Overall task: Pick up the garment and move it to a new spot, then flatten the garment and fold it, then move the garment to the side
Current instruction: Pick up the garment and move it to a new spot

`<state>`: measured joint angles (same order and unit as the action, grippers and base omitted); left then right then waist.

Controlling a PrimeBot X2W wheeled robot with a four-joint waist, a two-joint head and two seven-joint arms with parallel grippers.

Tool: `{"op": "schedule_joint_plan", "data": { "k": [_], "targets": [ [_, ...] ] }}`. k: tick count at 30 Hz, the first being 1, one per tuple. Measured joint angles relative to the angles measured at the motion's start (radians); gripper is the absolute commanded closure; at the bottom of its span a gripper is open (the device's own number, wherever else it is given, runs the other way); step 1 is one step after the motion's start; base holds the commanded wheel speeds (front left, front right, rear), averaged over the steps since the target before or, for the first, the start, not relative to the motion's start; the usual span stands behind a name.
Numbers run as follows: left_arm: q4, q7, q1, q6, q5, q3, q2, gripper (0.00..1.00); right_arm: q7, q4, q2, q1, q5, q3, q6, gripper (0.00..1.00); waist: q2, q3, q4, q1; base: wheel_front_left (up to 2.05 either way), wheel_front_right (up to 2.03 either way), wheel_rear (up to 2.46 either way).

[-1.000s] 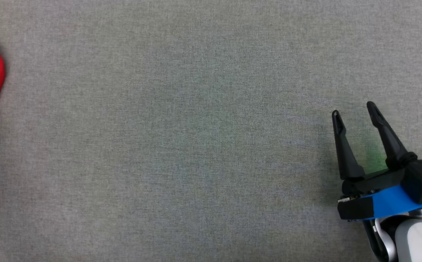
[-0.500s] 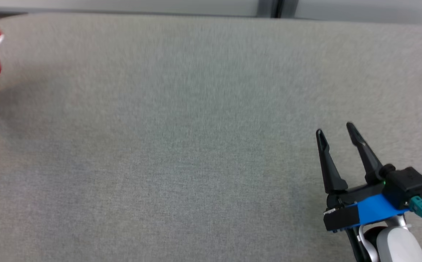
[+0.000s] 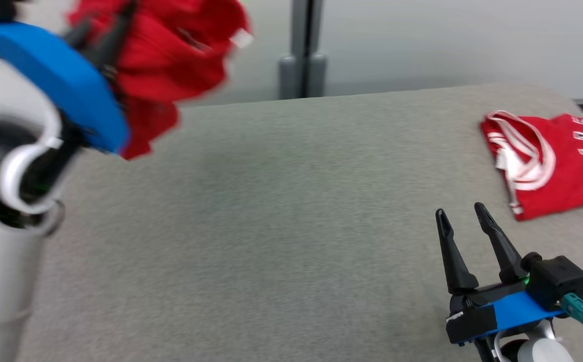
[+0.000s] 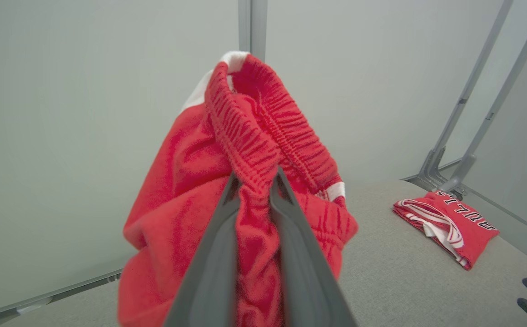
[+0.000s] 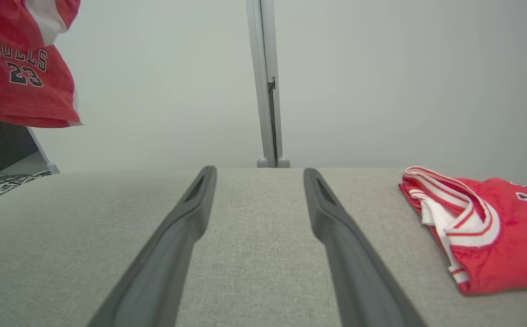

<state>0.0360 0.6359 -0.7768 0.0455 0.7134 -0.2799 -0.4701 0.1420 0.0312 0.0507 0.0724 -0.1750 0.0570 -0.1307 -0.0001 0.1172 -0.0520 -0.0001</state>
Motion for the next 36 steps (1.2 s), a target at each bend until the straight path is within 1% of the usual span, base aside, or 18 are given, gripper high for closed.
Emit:
{"op": "schedule_joint_plan", "data": {
  "k": [3, 6, 10, 13, 15, 16, 17, 18, 19, 22, 24, 27, 28, 33, 36],
  "targets": [
    [0.002, 0.024, 0.012, 0.016, 0.010, -0.077, 0.055, 1.00, -0.005, -0.003, 0.000, -0.004, 0.001, 0.000, 0.000, 0.00, 0.0000, -0.005, -0.059, 0.0000, 0.00, 0.00, 0.00],
    [-0.031, 0.032, 0.041, 0.026, 0.012, -0.136, 0.096, 1.00, -0.008, -0.007, 0.000, -0.004, 0.000, 0.001, 0.000, 0.00, 0.0000, -0.003, -0.118, 0.0001, 0.00, 0.00, 0.00],
    [-0.109, 0.025, 0.088, 0.044, -0.003, -0.211, 0.120, 1.00, -0.009, -0.010, -0.001, 0.002, -0.006, 0.010, 0.000, 0.00, 0.0001, 0.009, -0.191, 0.0002, 0.00, 0.00, 0.00],
    [-0.198, -0.017, 0.131, 0.053, -0.017, -0.256, 0.150, 1.00, -0.006, -0.005, 0.000, 0.005, -0.015, 0.021, 0.000, 0.00, 0.0000, 0.018, -0.232, 0.0001, 0.00, 0.00, 0.00],
    [-0.271, -0.065, 0.157, 0.053, -0.039, -0.280, 0.171, 1.00, -0.002, 0.001, 0.000, 0.007, -0.025, 0.024, 0.000, 0.00, 0.0001, 0.023, -0.251, 0.0002, 0.00, 0.00, 0.00],
    [-0.308, -0.098, 0.168, 0.052, -0.053, -0.286, 0.184, 0.98, 0.000, 0.003, 0.000, 0.007, -0.029, 0.026, 0.000, 0.00, 0.0000, 0.025, -0.258, 0.0001, 0.00, 0.00, 0.00],
    [-0.346, -0.127, 0.179, 0.051, -0.065, -0.294, 0.198, 0.65, 0.002, 0.006, 0.000, 0.008, -0.030, 0.026, 0.000, 0.00, 0.0000, 0.028, -0.264, 0.0001, 0.00, 0.00, 0.00],
    [-0.386, -0.152, 0.187, 0.052, -0.070, -0.305, 0.212, 0.15, 0.007, 0.009, 0.000, 0.008, -0.031, 0.026, 0.000, 0.00, 0.0000, 0.031, -0.267, 0.0001, 0.00, 0.00, 0.00],
    [-0.423, -0.178, 0.197, 0.051, -0.074, -0.312, 0.228, 0.00, 0.009, 0.012, 0.000, 0.011, -0.034, 0.026, 0.000, 0.00, 0.0001, 0.034, -0.269, 0.0001, 0.00, 0.00, 0.00],
    [-0.517, -0.250, 0.215, 0.052, -0.100, -0.335, 0.258, 0.00, 0.010, 0.017, -0.001, 0.017, -0.038, 0.026, 0.000, 0.00, 0.0001, 0.037, -0.267, 0.0003, 0.00, 0.00, 0.00],
    [-0.566, -0.291, 0.224, 0.053, -0.093, -0.334, 0.282, 0.00, 0.011, 0.020, -0.001, 0.017, -0.037, 0.020, 0.000, 0.00, 0.0001, 0.033, -0.255, 0.0002, 0.00, 0.00, 0.00],
    [-0.592, -0.387, 0.239, 0.058, -0.077, -0.319, 0.320, 0.00, 0.010, 0.021, 0.000, 0.015, -0.032, 0.010, 0.000, 0.00, 0.0001, 0.021, -0.226, 0.0001, 0.00, 0.00, 0.00],
    [-0.595, -0.419, 0.241, 0.058, -0.080, -0.317, 0.325, 0.00, 0.010, 0.021, 0.000, 0.012, -0.028, 0.008, 0.000, 0.00, 0.0001, 0.016, -0.214, 0.0002, 0.00, 0.00, 0.00],
    [-0.572, -0.583, 0.287, 0.060, -0.081, -0.288, 0.323, 0.00, 0.003, 0.016, -0.001, 0.000, -0.019, -0.001, 0.000, 0.00, 0.0001, -0.011, -0.150, 0.0001, 0.00, 0.00, 0.00],
    [-0.523, -0.678, 0.336, 0.038, -0.082, -0.256, 0.305, 0.00, -0.007, 0.008, -0.001, -0.014, -0.010, -0.010, 0.000, 0.00, 0.0001, -0.030, -0.110, 0.0001, 0.00, 0.00, 0.00]
  ]
}}
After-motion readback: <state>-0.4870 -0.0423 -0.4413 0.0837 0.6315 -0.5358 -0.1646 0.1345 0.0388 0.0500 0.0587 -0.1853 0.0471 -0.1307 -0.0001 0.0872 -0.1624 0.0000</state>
